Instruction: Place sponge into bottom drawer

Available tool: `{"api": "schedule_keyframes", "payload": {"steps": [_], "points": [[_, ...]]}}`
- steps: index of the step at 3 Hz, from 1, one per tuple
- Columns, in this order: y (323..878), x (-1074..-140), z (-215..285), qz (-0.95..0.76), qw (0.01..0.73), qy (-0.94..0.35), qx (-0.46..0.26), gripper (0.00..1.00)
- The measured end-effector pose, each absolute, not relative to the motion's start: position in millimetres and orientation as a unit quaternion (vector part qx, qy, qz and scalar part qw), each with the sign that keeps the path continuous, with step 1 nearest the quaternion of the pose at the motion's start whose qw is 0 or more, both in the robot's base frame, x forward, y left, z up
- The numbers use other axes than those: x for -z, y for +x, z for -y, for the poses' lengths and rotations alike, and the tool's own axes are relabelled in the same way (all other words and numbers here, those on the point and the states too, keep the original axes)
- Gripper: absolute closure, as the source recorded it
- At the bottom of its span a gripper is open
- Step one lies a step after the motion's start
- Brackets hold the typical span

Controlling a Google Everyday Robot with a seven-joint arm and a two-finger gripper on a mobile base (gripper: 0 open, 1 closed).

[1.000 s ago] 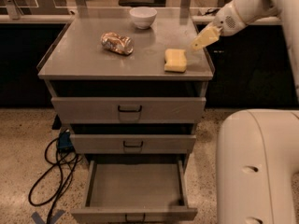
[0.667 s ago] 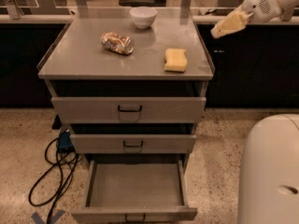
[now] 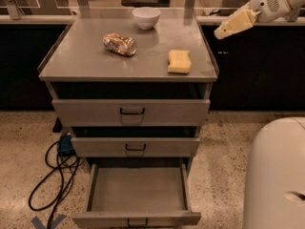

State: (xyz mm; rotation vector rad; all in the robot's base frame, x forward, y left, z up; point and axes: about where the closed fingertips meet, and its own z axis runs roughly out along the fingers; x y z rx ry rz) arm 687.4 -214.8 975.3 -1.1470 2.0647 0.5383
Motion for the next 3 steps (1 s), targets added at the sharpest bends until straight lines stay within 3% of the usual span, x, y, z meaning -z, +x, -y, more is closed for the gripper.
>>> {"api": "schedule_keyframes", "payload": {"steps": [2, 3], "points": [[703, -956, 210, -0.802, 0.347, -0.439, -0.208, 0.02], [717, -919, 204, -0.810, 0.330, -0.430, -0.224, 0.00]]}}
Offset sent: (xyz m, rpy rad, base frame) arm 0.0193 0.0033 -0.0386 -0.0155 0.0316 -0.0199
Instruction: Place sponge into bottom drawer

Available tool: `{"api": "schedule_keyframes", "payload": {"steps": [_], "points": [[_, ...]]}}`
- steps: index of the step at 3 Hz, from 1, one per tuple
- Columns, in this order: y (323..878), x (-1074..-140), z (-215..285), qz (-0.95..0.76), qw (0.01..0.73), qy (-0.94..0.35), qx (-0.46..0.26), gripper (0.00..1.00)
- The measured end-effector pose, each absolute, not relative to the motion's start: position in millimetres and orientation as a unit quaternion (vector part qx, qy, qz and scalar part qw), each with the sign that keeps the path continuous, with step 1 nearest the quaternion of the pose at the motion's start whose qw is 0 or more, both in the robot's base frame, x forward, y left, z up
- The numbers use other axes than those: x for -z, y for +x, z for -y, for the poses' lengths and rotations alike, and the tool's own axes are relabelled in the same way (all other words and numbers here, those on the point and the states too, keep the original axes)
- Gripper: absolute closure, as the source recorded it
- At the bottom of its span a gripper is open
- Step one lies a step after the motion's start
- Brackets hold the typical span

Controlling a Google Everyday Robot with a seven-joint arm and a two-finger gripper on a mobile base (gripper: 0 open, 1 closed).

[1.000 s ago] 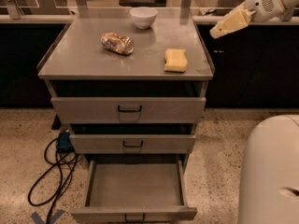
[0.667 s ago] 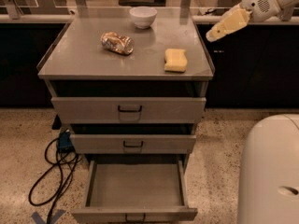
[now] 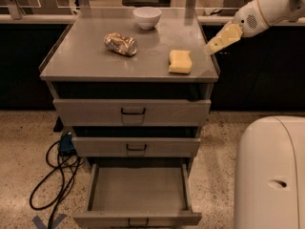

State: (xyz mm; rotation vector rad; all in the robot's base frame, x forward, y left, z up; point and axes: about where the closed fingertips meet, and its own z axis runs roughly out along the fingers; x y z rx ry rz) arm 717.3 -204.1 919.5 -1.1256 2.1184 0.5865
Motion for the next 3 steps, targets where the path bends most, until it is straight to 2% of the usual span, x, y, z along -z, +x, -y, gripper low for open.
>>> {"api": "schedule_keyframes", "payload": {"steps": [1, 3], "points": [[731.1, -870.7, 195.8, -0.819, 0.305, -0.418, -0.248, 0.00], [734.7, -868.3, 192.2, -0.817, 0.307, -0.421, -0.248, 0.00]]}}
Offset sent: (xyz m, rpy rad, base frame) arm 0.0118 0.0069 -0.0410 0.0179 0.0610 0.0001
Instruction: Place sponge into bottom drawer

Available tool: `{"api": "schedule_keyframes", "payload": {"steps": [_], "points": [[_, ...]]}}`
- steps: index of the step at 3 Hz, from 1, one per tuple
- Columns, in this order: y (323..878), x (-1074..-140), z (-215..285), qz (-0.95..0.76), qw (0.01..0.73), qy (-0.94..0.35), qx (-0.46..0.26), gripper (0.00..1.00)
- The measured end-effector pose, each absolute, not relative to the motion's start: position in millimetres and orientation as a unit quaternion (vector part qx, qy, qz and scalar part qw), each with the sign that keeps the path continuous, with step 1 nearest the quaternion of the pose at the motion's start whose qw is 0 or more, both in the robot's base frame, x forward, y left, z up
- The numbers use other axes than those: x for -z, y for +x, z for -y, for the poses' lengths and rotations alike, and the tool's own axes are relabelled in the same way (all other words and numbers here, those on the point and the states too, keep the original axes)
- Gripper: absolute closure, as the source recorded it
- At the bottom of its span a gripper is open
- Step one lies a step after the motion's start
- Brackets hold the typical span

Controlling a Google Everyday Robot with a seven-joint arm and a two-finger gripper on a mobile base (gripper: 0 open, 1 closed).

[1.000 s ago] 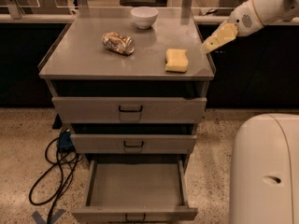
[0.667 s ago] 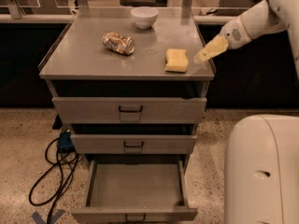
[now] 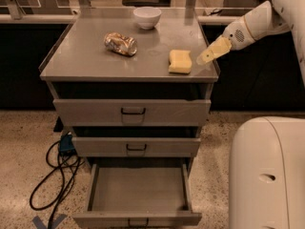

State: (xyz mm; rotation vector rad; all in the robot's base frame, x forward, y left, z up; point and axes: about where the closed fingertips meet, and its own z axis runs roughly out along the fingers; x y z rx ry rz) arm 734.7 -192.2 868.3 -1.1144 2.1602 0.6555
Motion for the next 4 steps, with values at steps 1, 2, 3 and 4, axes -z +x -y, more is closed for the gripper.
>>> {"api": "schedule_keyframes", "payload": {"steps": [1, 2, 3, 4], "points": [[743, -886, 167, -0.790, 0.335, -0.454, -0.241, 0.00], [743, -886, 167, -0.790, 0.335, -0.454, -0.241, 0.00], [757, -886, 161, -0.787, 0.349, -0.453, -0.229, 0.00], [774, -885, 132, -0.775, 0.365, -0.461, -0.230, 0.00]]}}
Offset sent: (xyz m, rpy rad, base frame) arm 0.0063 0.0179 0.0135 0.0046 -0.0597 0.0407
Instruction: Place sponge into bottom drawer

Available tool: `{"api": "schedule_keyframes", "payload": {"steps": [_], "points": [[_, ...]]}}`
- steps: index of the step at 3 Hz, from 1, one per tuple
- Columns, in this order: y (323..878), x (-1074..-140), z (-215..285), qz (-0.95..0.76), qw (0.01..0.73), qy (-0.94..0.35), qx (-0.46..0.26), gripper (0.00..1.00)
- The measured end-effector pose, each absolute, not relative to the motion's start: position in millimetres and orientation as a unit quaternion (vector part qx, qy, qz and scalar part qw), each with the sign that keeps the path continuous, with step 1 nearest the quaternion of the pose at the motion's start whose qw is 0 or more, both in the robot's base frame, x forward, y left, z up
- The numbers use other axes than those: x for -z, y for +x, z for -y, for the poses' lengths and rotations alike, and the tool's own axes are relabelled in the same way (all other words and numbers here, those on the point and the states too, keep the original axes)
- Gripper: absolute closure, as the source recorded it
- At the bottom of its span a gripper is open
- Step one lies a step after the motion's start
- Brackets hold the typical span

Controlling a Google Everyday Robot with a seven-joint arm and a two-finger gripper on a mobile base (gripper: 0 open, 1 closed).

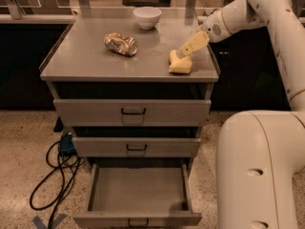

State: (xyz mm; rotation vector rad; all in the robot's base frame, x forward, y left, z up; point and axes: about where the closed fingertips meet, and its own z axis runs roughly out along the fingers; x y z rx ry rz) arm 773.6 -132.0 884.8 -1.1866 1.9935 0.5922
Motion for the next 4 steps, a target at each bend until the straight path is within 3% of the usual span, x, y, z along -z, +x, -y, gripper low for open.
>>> {"api": "schedule_keyframes", "payload": {"steps": [2, 3, 4], "points": [[772, -875, 128, -0.775, 0.356, -0.468, -0.233, 0.00], [764, -826, 89, -0.773, 0.322, -0.477, -0.267, 0.00], [764, -825, 89, -0.773, 0.322, -0.477, -0.267, 0.00]]}}
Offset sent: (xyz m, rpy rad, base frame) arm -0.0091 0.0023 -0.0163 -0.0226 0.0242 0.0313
